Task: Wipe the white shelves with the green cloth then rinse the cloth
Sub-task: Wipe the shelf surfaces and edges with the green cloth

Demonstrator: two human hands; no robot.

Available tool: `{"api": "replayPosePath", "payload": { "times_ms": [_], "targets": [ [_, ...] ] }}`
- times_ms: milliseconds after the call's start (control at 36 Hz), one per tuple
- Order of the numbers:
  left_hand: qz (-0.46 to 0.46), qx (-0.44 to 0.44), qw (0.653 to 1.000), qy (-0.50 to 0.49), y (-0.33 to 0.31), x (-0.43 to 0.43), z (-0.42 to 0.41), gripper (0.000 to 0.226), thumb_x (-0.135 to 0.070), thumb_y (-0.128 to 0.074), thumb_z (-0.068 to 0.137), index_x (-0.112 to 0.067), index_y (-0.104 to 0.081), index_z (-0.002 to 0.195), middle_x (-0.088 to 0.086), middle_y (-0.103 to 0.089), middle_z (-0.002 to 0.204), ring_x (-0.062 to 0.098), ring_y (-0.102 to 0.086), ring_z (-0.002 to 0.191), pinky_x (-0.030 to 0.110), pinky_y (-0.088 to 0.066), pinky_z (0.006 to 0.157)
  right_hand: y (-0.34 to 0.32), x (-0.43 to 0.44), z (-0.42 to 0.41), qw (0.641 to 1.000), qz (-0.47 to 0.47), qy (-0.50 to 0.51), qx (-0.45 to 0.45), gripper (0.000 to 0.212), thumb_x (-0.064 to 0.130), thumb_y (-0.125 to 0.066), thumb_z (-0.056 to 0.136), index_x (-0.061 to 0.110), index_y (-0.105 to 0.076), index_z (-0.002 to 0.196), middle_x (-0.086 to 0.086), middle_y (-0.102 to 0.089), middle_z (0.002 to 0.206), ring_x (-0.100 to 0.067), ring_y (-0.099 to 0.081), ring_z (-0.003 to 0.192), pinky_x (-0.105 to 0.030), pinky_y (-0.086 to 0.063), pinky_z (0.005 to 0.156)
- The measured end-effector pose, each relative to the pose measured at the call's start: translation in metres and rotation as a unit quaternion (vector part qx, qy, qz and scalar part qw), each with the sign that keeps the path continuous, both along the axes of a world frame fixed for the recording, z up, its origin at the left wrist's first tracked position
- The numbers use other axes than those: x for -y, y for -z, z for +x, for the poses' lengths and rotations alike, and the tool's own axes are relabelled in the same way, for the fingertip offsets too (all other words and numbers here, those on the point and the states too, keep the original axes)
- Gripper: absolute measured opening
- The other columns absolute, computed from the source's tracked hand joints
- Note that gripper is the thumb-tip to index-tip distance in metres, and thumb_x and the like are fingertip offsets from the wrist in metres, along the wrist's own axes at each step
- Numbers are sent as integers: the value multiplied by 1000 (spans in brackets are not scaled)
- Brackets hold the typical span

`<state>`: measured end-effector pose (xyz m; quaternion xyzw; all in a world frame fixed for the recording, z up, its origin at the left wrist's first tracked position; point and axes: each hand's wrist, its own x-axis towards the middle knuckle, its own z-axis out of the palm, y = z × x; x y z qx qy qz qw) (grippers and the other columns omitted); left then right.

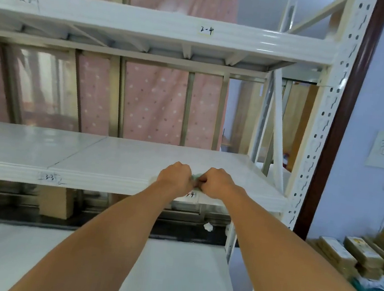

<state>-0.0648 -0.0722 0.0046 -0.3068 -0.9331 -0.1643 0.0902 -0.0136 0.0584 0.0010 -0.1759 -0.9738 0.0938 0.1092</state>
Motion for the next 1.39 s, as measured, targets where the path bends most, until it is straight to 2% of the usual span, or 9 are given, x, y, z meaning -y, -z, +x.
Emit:
{"api": "replayPosePath", "payload": {
  "times_ms": [139, 250, 528, 611, 750, 917, 1111, 1194, 1389],
  "targets": [
    [14, -11, 1000, -4, 5, 17, -7, 34, -43, -56, 94, -14, -54, 75, 5, -59, 81, 25, -63, 77, 33, -49, 62, 1, 22, -5, 1000, 0, 10, -7, 21, 28, -57, 94, 17, -75, 95, -4, -64, 81, -19, -55, 70, -24, -33, 51],
    [23, -13, 1000, -1, 7, 18, -11, 34, -42, -55, 94, -11, -60, 82, 5, -60, 83, 25, -63, 78, 34, -50, 64, 0, 26, -4, 1000, -3, 6, -6, 22, 29, -56, 96, 19, -75, 102, -2, -63, 82, -20, -56, 75, -24, -33, 54],
    [36, 19, 999, 5, 7, 8, -38, 38, -45, -65, 90, -12, -56, 72, 5, -58, 75, 24, -59, 72, 30, -43, 56, -1, 12, -19, 999, -42, -16, -13, 24, 30, -56, 97, 25, -76, 108, -4, -66, 88, -23, -60, 83, -25, -40, 60],
    [25, 13, 1000, 0, 7, -2, -51, 40, -44, -65, 90, -14, -50, 67, 2, -52, 70, 22, -57, 69, 30, -40, 55, 0, 3, -34, 999, -47, -17, -18, 24, 29, -57, 98, 25, -77, 110, 0, -64, 85, -21, -57, 81, -22, -36, 55],
    [5, 4, 1000, 1, 2, -22, -79, 30, -39, -63, 92, -13, -53, 78, 5, -55, 85, 25, -57, 78, 33, -43, 63, 0, -15, -65, 999, -44, -21, -24, 27, 36, -57, 98, 24, -76, 114, -5, -70, 105, -21, -55, 86, -28, -41, 72],
    [-8, -15, 1000, -1, 3, -55, -125, 27, -38, -59, 94, -13, -57, 84, 8, -58, 92, 28, -58, 83, 33, -43, 65, 3, -50, -116, 998, -53, -12, -24, 27, 39, -61, 95, 23, -77, 110, -7, -71, 107, -26, -61, 91, -30, -48, 79],
    [-10, -37, 999, -6, 4, -100, -185, 29, -37, -59, 93, -11, -69, 101, 9, -65, 103, 28, -60, 88, 33, -48, 70, 5, -94, -181, 998, -54, -13, -31, 27, 41, -61, 93, 23, -77, 107, -6, -70, 107, -24, -56, 86, -29, -43, 75],
    [-11, -33, 999, -11, 4, -117, -210, 32, -38, -60, 93, -10, -68, 107, 11, -64, 107, 29, -62, 93, 34, -50, 73, 3, -112, -207, 998, -54, -17, -28, 26, 42, -62, 92, 26, -77, 106, -4, -70, 107, -26, -60, 92, -28, -44, 76],
    [1, -27, 999, -37, 4, -152, -260, 33, -35, -57, 95, -8, -65, 112, 14, -63, 108, 33, -62, 97, 38, -51, 77, -4, -147, -267, 999, -46, -22, -12, 26, 40, -64, 89, 23, -78, 104, -7, -72, 104, -26, -60, 84, -27, -44, 72]
  ]
}}
